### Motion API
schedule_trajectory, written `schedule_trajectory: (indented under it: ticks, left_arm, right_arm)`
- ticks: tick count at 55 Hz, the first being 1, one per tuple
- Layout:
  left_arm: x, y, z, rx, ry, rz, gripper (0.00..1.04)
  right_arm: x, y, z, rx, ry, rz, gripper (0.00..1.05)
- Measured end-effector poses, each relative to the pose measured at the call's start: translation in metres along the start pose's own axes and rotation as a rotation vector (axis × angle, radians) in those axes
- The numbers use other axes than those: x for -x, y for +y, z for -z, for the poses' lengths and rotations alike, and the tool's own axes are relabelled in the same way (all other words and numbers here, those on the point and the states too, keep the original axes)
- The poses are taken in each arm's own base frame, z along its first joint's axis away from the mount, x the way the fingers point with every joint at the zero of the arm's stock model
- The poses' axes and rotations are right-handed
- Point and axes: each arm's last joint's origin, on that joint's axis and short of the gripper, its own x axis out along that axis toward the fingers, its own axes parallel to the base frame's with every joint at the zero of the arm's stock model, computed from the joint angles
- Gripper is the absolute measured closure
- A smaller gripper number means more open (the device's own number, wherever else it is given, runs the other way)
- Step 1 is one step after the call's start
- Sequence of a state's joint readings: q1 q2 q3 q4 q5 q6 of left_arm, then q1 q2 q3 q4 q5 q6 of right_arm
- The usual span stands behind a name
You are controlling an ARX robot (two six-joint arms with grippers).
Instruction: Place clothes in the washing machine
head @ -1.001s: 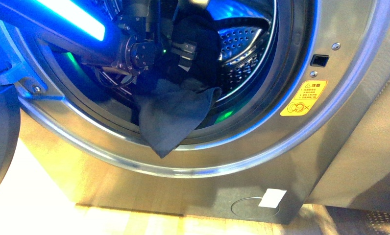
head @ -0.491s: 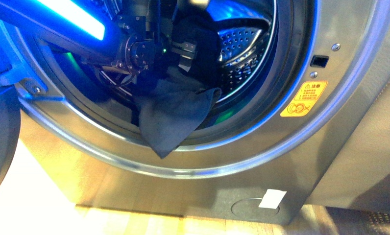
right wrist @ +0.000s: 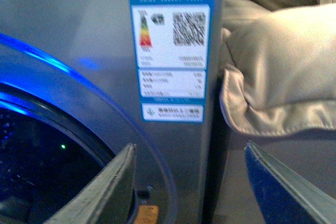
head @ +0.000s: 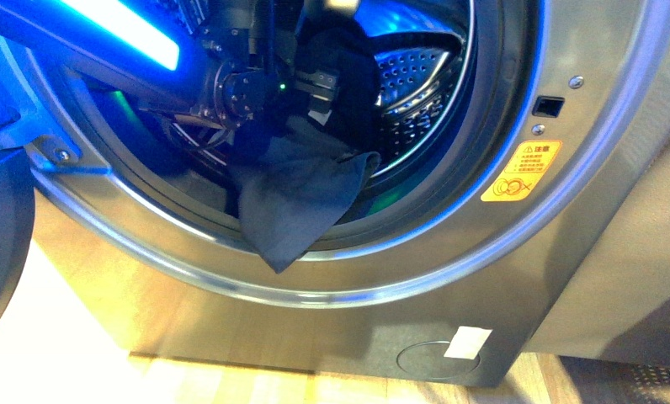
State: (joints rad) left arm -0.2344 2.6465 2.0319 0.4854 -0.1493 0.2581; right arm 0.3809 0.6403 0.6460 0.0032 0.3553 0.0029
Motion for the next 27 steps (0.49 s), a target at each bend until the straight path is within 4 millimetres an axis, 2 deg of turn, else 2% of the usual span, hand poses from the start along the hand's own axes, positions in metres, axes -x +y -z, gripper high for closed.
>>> schedule_trajectory:
  ticks: [9,21,24,27]
  left_arm:
    - [0.0,0.0,0.0,0.0,0.0,0.001,0.07]
    - [0.0,0.0,0.001,-0.001,0.003,0.002,0.07]
    - [0.0,0.0,0.002,-0.004,0.011,0.005,0.07]
    - [0.001,-0.002,0.007,-0.004,0.023,0.014,0.07]
  right_arm:
    - [0.007,-0.014,0.036,0.002,0.004,0.018,0.67]
    - [0.015,-0.025,0.071,0.003,0.009,0.016,0.99]
    - [0.017,-0.027,0.078,0.007,0.012,0.018,1.03]
    - [0.018,-0.029,0.084,0.006,0.014,0.019,1.02]
